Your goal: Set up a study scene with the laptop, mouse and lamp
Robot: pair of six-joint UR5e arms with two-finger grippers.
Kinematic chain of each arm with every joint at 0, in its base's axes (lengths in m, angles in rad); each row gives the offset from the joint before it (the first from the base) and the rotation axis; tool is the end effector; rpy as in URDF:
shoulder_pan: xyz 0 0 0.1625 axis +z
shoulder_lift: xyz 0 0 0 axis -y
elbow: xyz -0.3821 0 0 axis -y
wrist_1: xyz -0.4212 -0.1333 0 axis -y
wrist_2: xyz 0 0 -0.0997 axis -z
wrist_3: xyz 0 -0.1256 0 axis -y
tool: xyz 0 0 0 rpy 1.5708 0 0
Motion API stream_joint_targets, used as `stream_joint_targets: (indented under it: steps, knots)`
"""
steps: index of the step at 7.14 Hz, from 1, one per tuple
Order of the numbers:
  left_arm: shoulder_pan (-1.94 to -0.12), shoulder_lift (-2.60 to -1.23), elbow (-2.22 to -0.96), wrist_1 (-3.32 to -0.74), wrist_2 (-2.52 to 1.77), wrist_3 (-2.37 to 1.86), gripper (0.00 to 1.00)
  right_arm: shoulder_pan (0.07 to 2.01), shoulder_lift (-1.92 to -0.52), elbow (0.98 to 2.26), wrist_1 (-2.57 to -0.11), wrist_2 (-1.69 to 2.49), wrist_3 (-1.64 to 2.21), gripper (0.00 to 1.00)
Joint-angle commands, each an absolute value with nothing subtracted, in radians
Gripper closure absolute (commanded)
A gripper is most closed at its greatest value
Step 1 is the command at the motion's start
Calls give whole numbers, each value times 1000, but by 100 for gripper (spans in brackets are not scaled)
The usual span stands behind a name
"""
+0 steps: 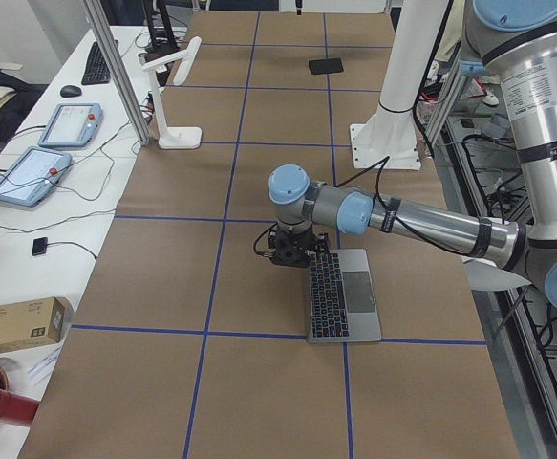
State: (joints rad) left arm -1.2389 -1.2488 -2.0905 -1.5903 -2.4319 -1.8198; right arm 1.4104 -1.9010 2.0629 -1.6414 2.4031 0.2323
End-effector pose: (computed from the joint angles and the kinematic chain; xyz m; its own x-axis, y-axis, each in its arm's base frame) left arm 0.0967 -0.3972 0.5007 0.1697 -0.9851 -0.0263 0.6238 0.1280 -0.7710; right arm -0.0238 -0.4001 0.5312 0.6728 0.0569 0.7376 0.0043 0.9967 -0.0808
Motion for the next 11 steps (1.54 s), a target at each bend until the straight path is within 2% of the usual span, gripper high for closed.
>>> stream_joint_targets:
  steps: [1,2,3,5,6,11]
  knots:
    - [-1201,-1204,-2088,-1614,-2419,-1825,0,1411,-1907,2074,-1641,2410,232,0]
    - [-1194,-1151,-2086,-1674,-2419,-1827,0,1411,-1914,2085,-1643,2413,233,0]
    - [-1192,-1140,-2082,-1687,-2415,-1835,16,1411,-1914,2086,-1643,2414,233,0]
    - [-1190,-1176,-2056,-1689,-2414,-1894,84,1411,-1922,2089,-1641,2413,230,0]
    - [-1190,-1199,-2052,-1689,-2414,-1907,100,1411,-1924,2089,-1641,2413,229,1]
    - [-1193,-1340,-2055,-1582,-2520,-1890,100,1411,-1930,2094,-1641,2411,224,0]
